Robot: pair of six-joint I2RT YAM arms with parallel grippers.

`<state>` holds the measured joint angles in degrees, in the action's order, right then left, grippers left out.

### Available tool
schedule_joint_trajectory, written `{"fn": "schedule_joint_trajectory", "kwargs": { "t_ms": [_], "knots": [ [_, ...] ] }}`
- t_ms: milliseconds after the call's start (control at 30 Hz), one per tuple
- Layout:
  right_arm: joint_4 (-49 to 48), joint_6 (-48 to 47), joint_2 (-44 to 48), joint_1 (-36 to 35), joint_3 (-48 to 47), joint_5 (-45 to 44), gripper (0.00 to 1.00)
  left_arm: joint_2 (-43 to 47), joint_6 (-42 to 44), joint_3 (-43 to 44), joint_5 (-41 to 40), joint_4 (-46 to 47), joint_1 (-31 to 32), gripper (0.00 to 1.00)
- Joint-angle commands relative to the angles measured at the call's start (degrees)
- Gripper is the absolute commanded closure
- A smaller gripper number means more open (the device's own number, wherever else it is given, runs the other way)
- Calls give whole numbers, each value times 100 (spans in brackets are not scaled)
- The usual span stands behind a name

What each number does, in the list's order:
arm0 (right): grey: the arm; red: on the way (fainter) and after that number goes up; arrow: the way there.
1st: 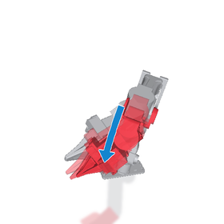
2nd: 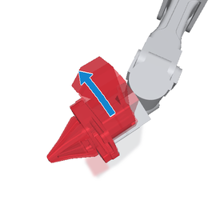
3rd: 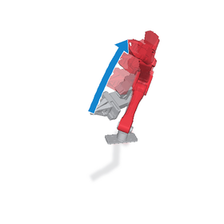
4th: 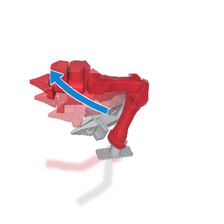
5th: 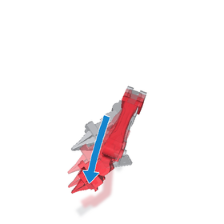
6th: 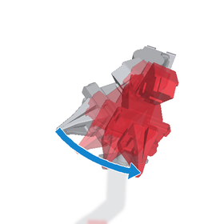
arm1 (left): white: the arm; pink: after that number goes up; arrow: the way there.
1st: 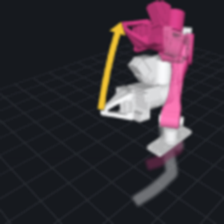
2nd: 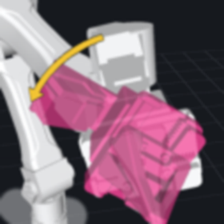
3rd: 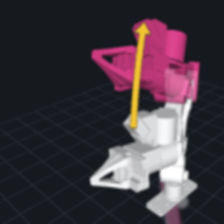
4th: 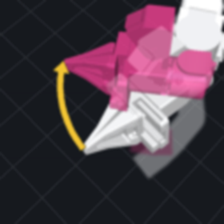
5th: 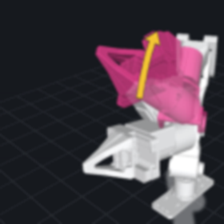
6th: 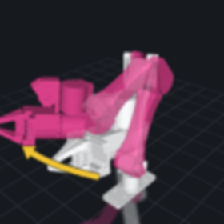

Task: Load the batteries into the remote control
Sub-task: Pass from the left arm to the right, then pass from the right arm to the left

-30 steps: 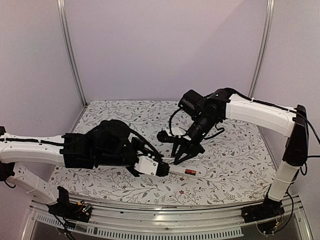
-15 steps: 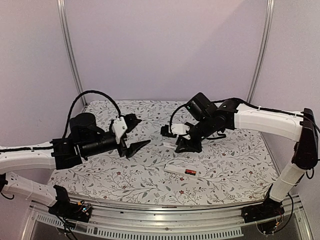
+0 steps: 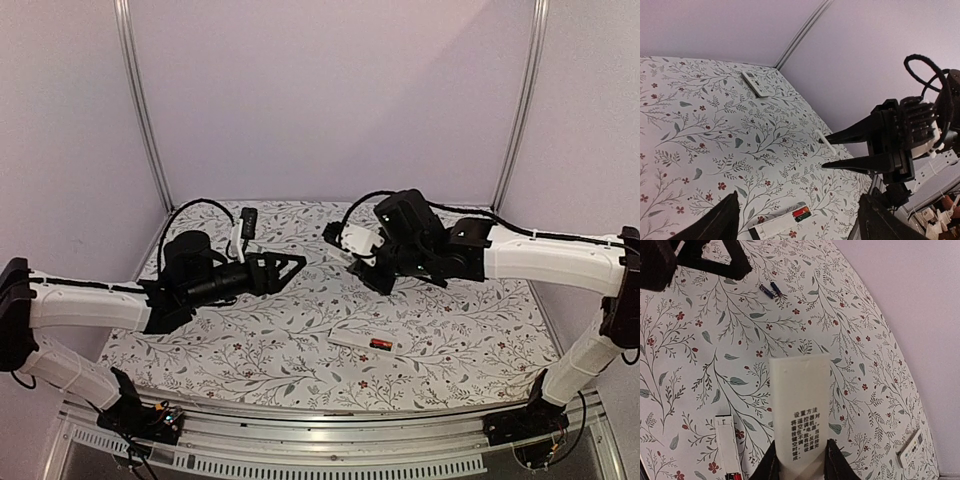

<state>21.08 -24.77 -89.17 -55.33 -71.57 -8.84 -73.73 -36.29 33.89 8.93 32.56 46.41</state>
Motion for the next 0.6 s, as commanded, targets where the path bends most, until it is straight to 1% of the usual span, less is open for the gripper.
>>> {"fn": "schedule_joint_trajectory", "kwargs": {
  "t_ms": [0,67,167,200,333,400,533,567],
  "knots": [
    [-261,220,-186,-210,45,-496,81,-496,-1194,214,610,979,-87,18],
    [-322,256,-205,-240,38,-474,80,-718,-1320,285,737,1192,-89,17],
    [-403,256,-227,-288,44,-461,81,-1064,-1534,435,759,1224,-88,17],
    [-428,222,-240,-300,46,-465,81,-1177,-1593,509,770,1214,-95,19],
    [-404,150,-348,-315,-5,-497,81,-1582,-1827,816,935,1250,-99,38],
    [-407,142,-372,-320,-6,-474,81,-1709,-1906,895,1042,1388,-103,44],
    [-444,127,-373,-320,27,-495,81,-1860,-1987,973,1154,1516,-101,46],
    [-450,119,-373,-320,22,-517,81,-1883,-1987,1006,1159,1504,-106,48]
  ]
}}
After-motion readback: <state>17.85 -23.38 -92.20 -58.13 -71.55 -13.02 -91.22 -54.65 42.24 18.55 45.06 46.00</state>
